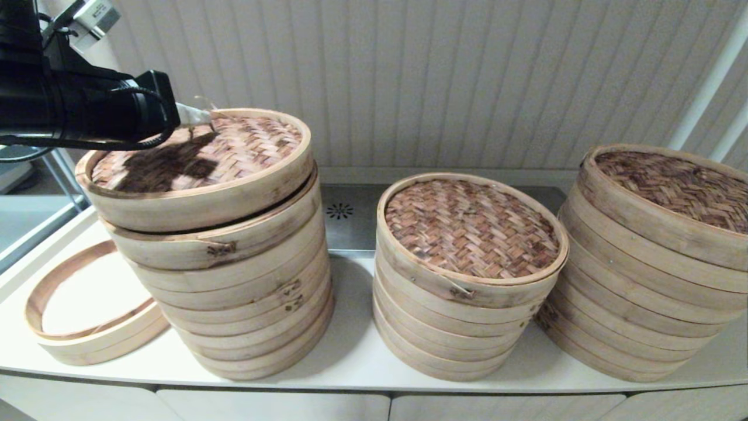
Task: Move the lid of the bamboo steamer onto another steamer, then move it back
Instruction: Put the steamer
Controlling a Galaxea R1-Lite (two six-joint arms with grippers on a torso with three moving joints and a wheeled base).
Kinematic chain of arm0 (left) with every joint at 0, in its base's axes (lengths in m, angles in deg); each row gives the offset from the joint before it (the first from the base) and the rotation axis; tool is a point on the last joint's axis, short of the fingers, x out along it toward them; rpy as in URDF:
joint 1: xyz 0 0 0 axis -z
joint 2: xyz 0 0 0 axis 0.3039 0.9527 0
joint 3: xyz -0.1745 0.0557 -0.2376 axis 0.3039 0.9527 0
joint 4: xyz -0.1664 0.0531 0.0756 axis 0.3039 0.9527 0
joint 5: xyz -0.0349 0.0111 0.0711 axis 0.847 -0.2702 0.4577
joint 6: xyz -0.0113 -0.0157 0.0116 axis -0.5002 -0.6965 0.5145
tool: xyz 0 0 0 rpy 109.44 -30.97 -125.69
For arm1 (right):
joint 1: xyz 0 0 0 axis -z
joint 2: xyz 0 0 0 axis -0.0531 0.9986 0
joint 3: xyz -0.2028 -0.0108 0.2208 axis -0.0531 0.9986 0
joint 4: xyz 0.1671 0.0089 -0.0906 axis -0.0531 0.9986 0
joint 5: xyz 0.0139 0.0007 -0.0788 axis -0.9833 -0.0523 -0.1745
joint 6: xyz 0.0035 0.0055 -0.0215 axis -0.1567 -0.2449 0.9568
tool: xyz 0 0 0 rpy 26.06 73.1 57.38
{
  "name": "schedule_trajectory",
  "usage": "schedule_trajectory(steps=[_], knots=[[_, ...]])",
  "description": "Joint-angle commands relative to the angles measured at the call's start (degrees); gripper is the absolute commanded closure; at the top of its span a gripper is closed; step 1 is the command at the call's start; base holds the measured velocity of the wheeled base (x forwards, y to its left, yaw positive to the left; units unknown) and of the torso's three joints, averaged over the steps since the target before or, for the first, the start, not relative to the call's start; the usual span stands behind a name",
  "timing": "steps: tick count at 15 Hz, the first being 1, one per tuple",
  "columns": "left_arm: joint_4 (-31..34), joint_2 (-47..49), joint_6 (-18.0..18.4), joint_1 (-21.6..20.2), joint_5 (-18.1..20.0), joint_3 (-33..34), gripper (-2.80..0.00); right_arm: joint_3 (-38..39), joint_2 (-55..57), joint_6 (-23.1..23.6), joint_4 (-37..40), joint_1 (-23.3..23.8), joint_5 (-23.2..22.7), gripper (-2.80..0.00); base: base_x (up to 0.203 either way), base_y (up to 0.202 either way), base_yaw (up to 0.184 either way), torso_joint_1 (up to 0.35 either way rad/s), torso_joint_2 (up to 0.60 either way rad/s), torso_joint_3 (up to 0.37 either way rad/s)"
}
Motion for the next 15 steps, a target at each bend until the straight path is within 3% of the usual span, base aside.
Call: schedule_trajectory(steps=[1, 15], knots=[[-0.1, 1.3, -0.1, 0.0, 0.1, 0.1, 0.00, 0.0, 0.0, 0.0, 0.0, -0.1, 0.0, 0.00, 0.000, 0.000, 0.000, 0.000, 0.00, 0.000], [-0.1, 0.9, -0.1, 1.0, 0.3, 0.9, 0.00, 0.0, 0.0, 0.1, 0.0, -0.1, 0.0, 0.00, 0.000, 0.000, 0.000, 0.000, 0.00, 0.000]])
